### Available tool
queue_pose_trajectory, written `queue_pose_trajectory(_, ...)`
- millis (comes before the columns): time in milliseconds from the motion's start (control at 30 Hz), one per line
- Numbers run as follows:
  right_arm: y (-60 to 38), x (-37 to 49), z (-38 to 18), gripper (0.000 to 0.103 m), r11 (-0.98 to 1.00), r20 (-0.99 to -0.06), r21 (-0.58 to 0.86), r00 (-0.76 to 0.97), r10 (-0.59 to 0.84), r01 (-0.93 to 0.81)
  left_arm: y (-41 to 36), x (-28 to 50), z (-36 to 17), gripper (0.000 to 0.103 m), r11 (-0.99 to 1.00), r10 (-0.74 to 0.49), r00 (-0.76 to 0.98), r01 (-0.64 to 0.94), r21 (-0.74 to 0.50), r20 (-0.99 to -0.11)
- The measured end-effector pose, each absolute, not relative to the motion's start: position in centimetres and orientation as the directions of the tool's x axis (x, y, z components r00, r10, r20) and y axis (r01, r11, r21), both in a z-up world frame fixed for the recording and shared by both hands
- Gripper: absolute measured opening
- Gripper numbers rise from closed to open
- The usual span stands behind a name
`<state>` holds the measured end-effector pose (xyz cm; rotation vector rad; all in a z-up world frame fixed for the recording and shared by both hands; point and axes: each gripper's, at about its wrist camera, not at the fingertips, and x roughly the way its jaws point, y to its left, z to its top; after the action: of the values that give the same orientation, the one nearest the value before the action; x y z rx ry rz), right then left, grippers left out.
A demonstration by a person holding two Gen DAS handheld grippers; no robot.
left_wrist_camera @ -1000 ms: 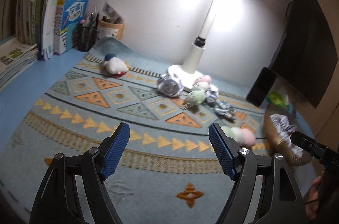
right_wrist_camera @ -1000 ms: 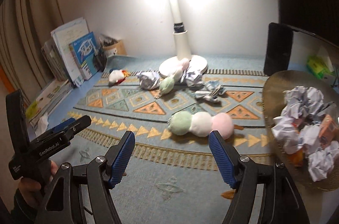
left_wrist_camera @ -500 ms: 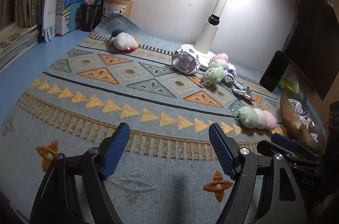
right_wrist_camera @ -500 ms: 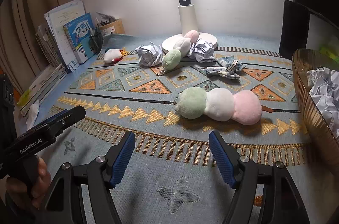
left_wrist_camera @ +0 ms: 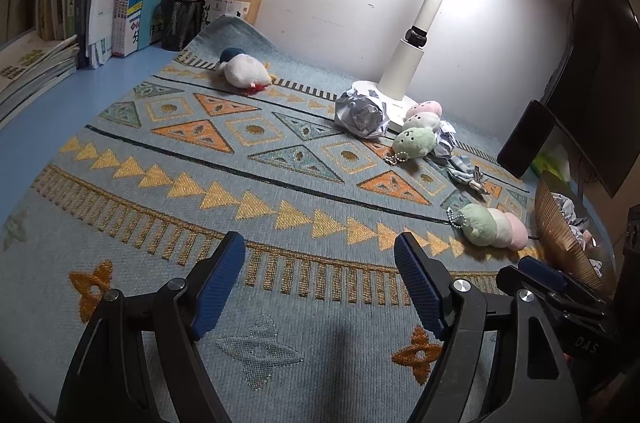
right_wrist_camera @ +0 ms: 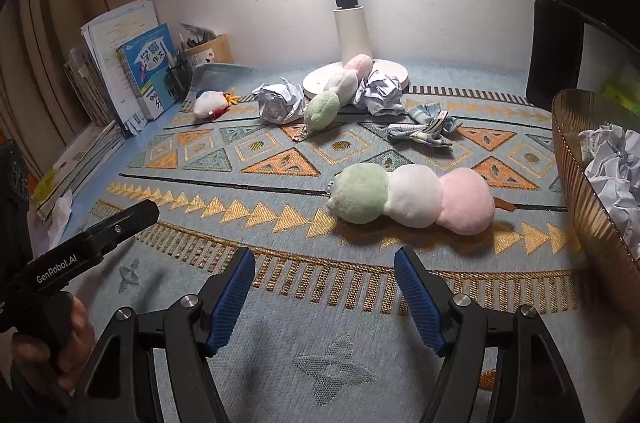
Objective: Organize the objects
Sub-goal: 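Move both open tools back over the rug toward the plush toys, then grasp the white-and-blue bird plush with the left tool while the right tool grasps the stacked plush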
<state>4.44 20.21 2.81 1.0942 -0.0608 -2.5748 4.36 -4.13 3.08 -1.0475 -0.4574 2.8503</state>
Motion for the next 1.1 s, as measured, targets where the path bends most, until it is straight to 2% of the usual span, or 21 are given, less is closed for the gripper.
queue_pose_trajectory(233,20.0,4.4,2.6,0.071,-0.943,-0.702,0.160,-0.637,-0.317,0.293,-4.4,4.1,2.8,0.076,-0.945,0.197,-0.746,0.029,-0.327,-0.636)
queue_pose_trajectory(433,20.5,4.8,3.4,0.071,-0.946,-0.672,0.174,-0.670,-0.316,0.272,-5.0,4.1,2.6,0.076,-0.932,0.217,-0.746,0.034,-0.362,-0.630)
queue_pose_trajectory(600,20.6,3.2,6.1,0.067,-0.923,-0.638,0.272,-0.667,-0.385,0.272,-6.5,4.1,3.4,0.076,-0.926,0.141,-0.762,0.124,-0.356,-0.632)
queue_pose_trajectory(700,19.8,0.4,8.1,0.064,-0.916,-0.623,0.303,-0.673,-0.399,0.263,-9.0,1.8,4.6,0.076,-0.897,0.177,-0.745,0.147,-0.416,-0.643)
queue_pose_trajectory(800,19.5,-3.6,8.2,0.064,-0.896,-0.621,0.391,-0.658,-0.426,0.211,-11.3,-1.1,6.5,0.076,-0.887,0.150,-0.765,0.176,-0.428,-0.626)
queue_pose_trajectory(933,18.7,-8.1,6.5,0.064,-0.845,-0.613,0.518,-0.632,-0.474,0.131,-12.6,-6.1,7.3,0.076,-0.893,0.111,-0.778,0.195,-0.406,-0.619)
queue_pose_trajectory(1033,18.4,-10.8,5.2,0.064,-0.839,-0.642,0.542,-0.626,-0.443,0.038,-13.1,-10.5,6.5,0.076,-0.896,0.069,-0.770,0.232,-0.379,-0.634)
queue_pose_trajectory(1100,18.0,-12.3,4.3,0.065,-0.846,-0.665,0.534,-0.612,-0.427,0.009,-13.2,-13.5,5.7,0.076,-0.907,-0.010,-0.752,0.284,-0.310,-0.659)
